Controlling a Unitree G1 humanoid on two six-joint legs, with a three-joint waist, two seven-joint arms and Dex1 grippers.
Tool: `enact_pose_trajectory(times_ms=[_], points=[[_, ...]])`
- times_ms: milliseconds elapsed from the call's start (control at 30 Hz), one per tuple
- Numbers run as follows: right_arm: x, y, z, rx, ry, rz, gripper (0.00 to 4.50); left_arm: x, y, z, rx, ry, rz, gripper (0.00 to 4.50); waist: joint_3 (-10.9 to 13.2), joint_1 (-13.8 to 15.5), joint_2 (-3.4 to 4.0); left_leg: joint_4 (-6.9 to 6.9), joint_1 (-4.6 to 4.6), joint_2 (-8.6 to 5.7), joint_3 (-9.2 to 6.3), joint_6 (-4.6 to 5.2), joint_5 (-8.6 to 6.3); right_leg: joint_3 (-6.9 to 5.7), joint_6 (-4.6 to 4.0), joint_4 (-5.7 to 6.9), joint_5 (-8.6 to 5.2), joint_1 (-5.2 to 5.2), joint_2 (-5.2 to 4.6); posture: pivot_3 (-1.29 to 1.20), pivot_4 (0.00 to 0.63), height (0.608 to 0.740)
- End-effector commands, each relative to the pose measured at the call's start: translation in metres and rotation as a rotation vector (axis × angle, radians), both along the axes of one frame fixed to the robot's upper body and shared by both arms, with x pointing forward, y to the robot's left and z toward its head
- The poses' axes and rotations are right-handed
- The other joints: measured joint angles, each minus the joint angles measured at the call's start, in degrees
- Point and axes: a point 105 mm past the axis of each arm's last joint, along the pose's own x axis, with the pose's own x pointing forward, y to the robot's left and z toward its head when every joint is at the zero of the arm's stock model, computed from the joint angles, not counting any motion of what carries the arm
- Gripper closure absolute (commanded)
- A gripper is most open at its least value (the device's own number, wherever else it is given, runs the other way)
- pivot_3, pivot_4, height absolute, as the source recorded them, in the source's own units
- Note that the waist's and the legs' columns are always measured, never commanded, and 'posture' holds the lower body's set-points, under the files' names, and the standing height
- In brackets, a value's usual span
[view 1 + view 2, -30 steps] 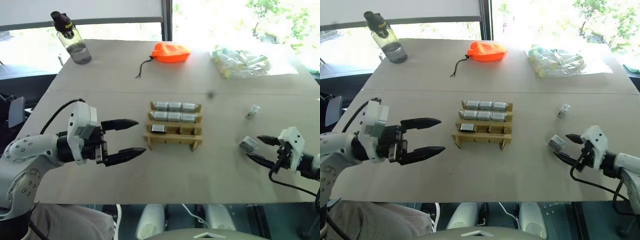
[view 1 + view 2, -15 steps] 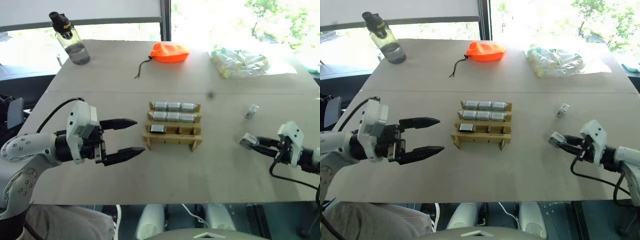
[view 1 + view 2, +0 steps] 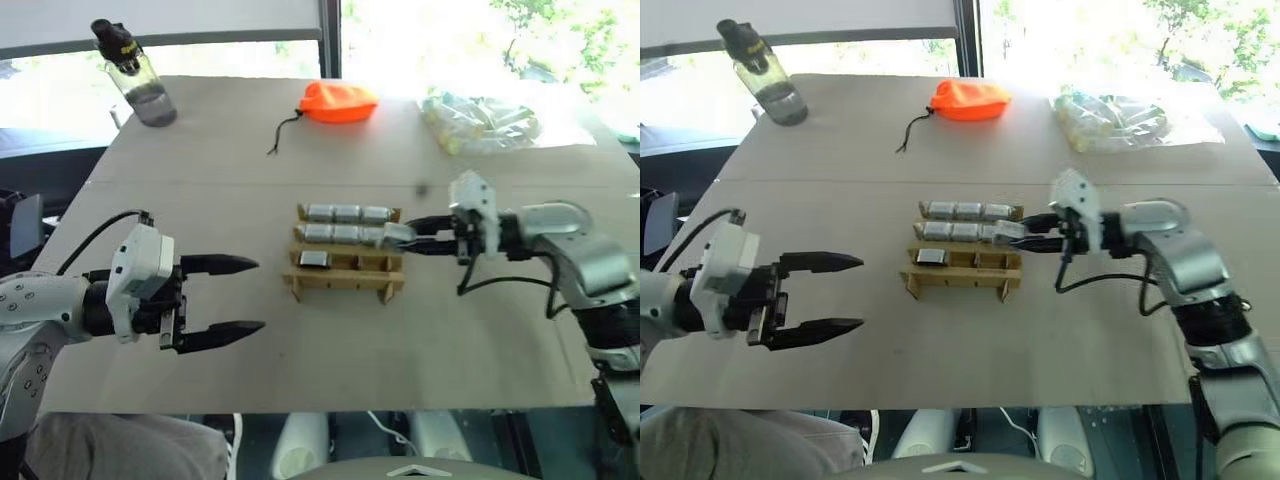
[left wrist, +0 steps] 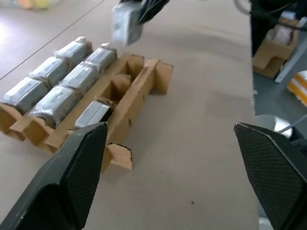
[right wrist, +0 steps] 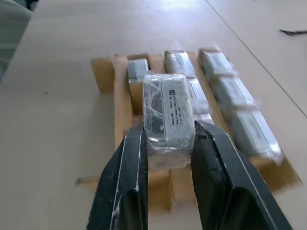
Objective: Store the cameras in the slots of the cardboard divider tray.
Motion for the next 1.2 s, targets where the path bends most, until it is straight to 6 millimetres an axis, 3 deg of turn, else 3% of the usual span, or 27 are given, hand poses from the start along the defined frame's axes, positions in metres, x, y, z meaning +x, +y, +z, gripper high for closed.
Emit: enact_pose_trajectory(times_ms=[33, 133, 467, 600, 800, 1000, 1200], points=[[0.003, 0.019, 0.006, -0.021, -0.049, 0.059, 3.78, -0.003, 0.011, 0.007, -0.024, -0.050, -0.022, 0.10, 0.0, 0.2, 0.00, 0.00, -0.03, 0.00, 0.00, 0.00, 0.00, -0.02, 0.00, 0.00, 0.00, -0.03, -0.02, 0.00, 0.150, 0.740], [0.000, 0.034, 0.001, -0.047, -0.051, 0.112, 3.78, -0.003, 0.018, 0.004, 0.000, -0.069, -0.028, 0.10, 0.0, 0.1, 0.00, -0.01, -0.06, -0.02, -0.02, 0.00, 0.00, -0.07, 0.00, -0.02, 0.00, -0.04, -0.03, 0.00, 0.150, 0.740], [0.013, 0.043, -0.019, -0.136, -0.055, 0.048, 3.78, 0.001, 0.023, 0.000, -0.010, -0.098, -0.026, 0.10, 0.0, -0.4, -0.01, -0.01, 0.06, 0.03, 0.00, -0.01, 0.01, -0.03, -0.01, 0.12, 0.00, -0.03, 0.00, 0.00, 0.150, 0.740], [0.010, 0.055, -0.009, -0.084, -0.051, 0.054, 3.78, 0.001, 0.025, 0.000, -0.009, -0.098, -0.032, 0.10, 0.0, -1.0, -0.04, -0.01, 0.08, 0.04, 0.01, -0.01, 0.01, -0.03, -0.02, 0.14, 0.01, -0.02, 0.00, 0.00, 0.150, 0.740], [0.008, 0.054, -0.013, -0.094, -0.047, 0.063, 3.78, 0.001, 0.025, 0.000, -0.011, -0.101, -0.035, 0.10, 0.0, -1.4, -0.04, -0.02, 0.07, 0.04, 0.02, -0.02, 0.01, -0.01, -0.03, 0.12, 0.01, -0.03, -0.01, 0.00, 0.150, 0.740], [0.004, 0.059, -0.001, -0.040, -0.052, 0.074, 3.78, 0.001, 0.025, 0.000, -0.016, -0.101, -0.034, 0.10, 0.0, -1.4, -0.03, -0.02, 0.07, 0.05, 0.01, -0.01, 0.01, -0.01, -0.02, 0.12, 0.01, -0.03, -0.02, 0.00, 0.150, 0.740], [0.001, 0.059, -0.009, -0.058, -0.033, 0.083, 3.78, 0.002, 0.023, 0.002, -0.020, -0.103, -0.039, 0.10, 0.0, -1.4, -0.02, -0.05, 0.02, 0.05, 0.01, -0.02, 0.00, -0.03, -0.02, 0.06, 0.01, -0.05, -0.03, 0.00, 0.150, 0.740]])
